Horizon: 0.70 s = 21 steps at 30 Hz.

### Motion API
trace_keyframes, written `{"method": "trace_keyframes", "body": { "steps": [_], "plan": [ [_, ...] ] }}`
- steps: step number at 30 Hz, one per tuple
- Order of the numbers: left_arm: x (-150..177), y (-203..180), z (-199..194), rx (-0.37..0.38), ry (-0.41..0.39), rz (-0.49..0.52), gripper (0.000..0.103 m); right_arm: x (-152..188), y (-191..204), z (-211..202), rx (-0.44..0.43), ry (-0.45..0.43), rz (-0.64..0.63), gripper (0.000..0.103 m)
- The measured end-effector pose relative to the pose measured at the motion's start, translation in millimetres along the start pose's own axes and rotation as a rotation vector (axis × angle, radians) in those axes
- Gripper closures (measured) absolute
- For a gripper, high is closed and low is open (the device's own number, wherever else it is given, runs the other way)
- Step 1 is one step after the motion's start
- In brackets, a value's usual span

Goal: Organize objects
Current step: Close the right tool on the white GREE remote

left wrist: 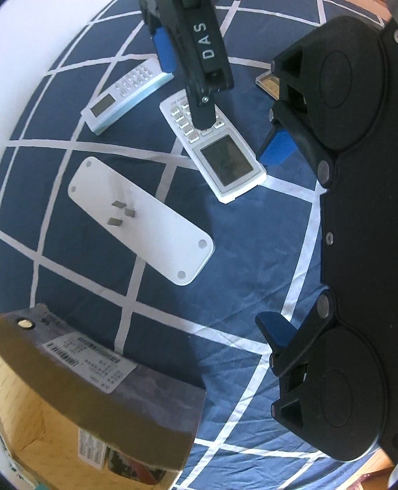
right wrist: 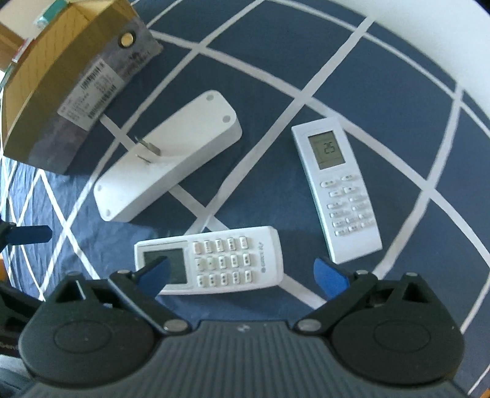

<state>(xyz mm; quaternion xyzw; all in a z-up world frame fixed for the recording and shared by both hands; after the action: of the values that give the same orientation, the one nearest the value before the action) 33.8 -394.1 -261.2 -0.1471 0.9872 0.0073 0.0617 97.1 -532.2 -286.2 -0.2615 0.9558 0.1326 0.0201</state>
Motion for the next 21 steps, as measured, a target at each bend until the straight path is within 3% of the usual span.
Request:
{"method": "trace_keyframes", "body": {
  "steps": [10, 12, 21],
  "plan": [
    [0, -2, 9, -0.006, 0.018, 0.006, 0.000, -10, -1, 15, -0.026, 0.038, -0.030, 0.019],
    [0, -2, 9, -0.004, 0.015, 0.010, 0.000, -10, 0, 17, -0.041, 0.045, -0.022, 0.032],
    [5, -3, 6, 0.017, 0.015, -0.001, 0.000, 0, 0, 16, -0.037, 0.038, 0.061, 0.033]
  ]
}}
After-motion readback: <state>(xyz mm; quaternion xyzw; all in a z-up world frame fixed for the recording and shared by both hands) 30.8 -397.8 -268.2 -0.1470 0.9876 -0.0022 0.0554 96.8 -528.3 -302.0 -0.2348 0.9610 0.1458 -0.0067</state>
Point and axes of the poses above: each gripper's, at about its wrist camera, not at the fingertips, and z roughly the way its jaws point, y to its left, x to its underside, the point moved 10 cm from there along z, roughly the way its jaws point, and after that the axes turned 2 degrees about -x, right-handed, at the moved point
